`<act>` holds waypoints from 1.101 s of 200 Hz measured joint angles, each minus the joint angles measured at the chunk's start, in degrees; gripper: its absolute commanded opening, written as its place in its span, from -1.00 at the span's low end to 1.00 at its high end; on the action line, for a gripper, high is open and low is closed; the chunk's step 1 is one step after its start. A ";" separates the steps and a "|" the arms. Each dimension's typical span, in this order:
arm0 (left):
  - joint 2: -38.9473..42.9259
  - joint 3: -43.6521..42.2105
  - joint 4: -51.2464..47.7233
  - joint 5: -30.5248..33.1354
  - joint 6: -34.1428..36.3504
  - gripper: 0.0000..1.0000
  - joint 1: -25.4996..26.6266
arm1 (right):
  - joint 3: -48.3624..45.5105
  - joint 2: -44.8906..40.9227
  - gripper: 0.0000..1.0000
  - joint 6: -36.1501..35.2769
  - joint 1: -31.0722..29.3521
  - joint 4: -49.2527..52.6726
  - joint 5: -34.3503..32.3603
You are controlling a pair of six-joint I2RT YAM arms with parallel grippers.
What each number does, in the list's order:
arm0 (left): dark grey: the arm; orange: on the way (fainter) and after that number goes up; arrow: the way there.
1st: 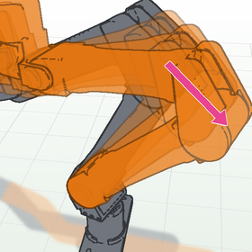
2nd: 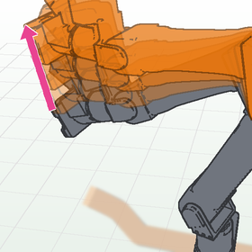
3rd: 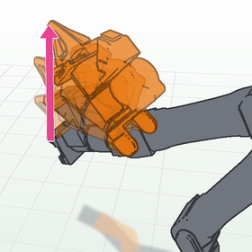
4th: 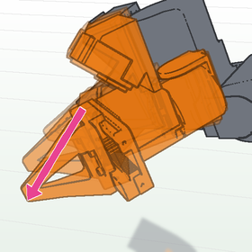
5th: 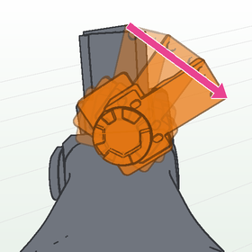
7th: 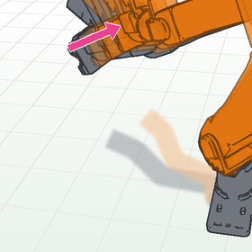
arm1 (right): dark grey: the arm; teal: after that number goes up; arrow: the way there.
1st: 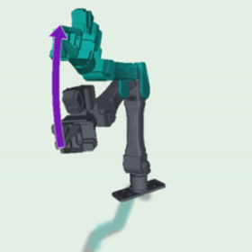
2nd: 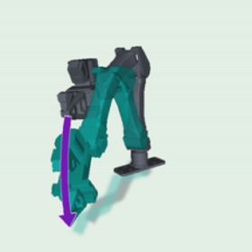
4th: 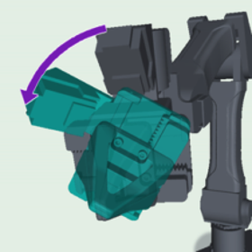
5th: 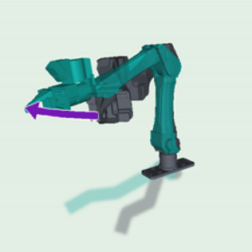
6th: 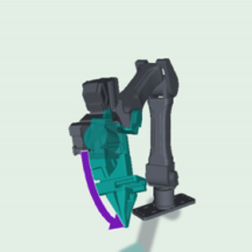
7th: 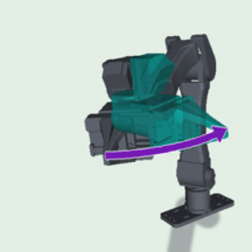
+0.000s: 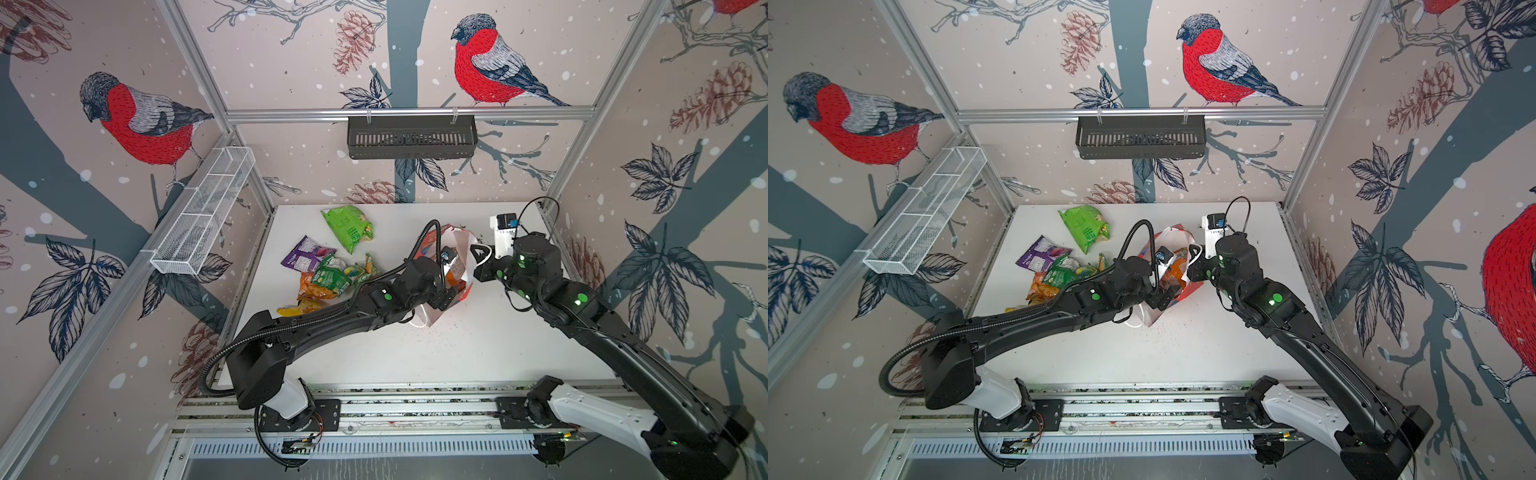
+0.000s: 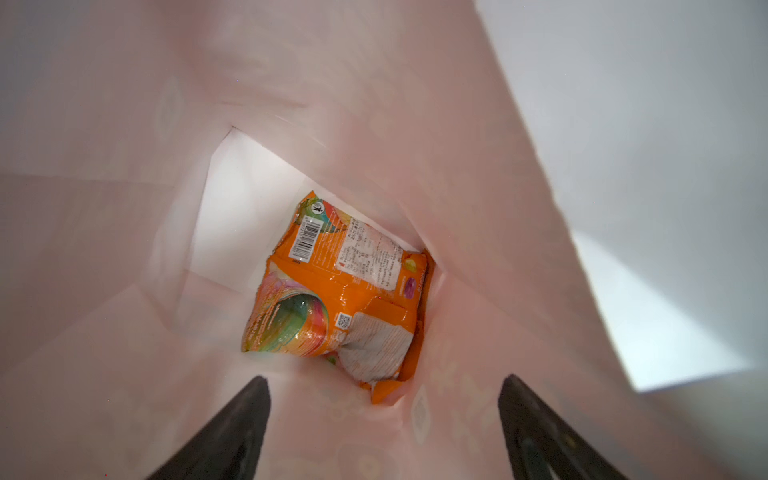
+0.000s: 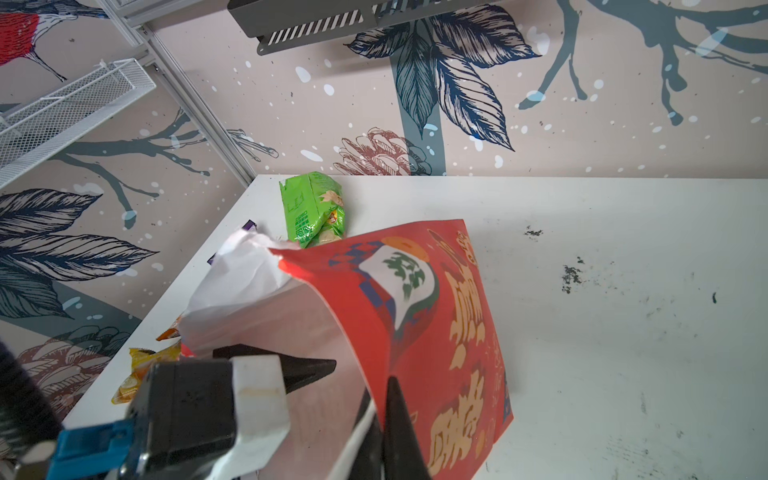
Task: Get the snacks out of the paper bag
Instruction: 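Lower the left gripper into the bag down to the orange packet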
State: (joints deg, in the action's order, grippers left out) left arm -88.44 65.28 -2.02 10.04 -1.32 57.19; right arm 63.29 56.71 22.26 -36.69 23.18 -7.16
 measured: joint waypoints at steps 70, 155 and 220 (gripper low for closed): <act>-6.38 4.59 -1.70 1.92 3.26 0.69 0.31 | -1.97 -0.20 -1.00 -1.68 0.70 -1.27 2.45; -14.12 13.70 -11.28 3.82 2.60 0.76 0.59 | -2.45 0.31 -1.00 -4.20 1.11 -2.67 2.78; -19.71 16.15 -11.43 11.10 1.16 0.93 0.59 | -2.47 -0.04 -1.00 -4.20 1.14 -2.82 3.34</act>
State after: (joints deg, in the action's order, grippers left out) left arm -108.16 81.43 -13.45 21.15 -0.16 57.78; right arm 60.82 56.66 18.06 -35.55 20.36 -3.81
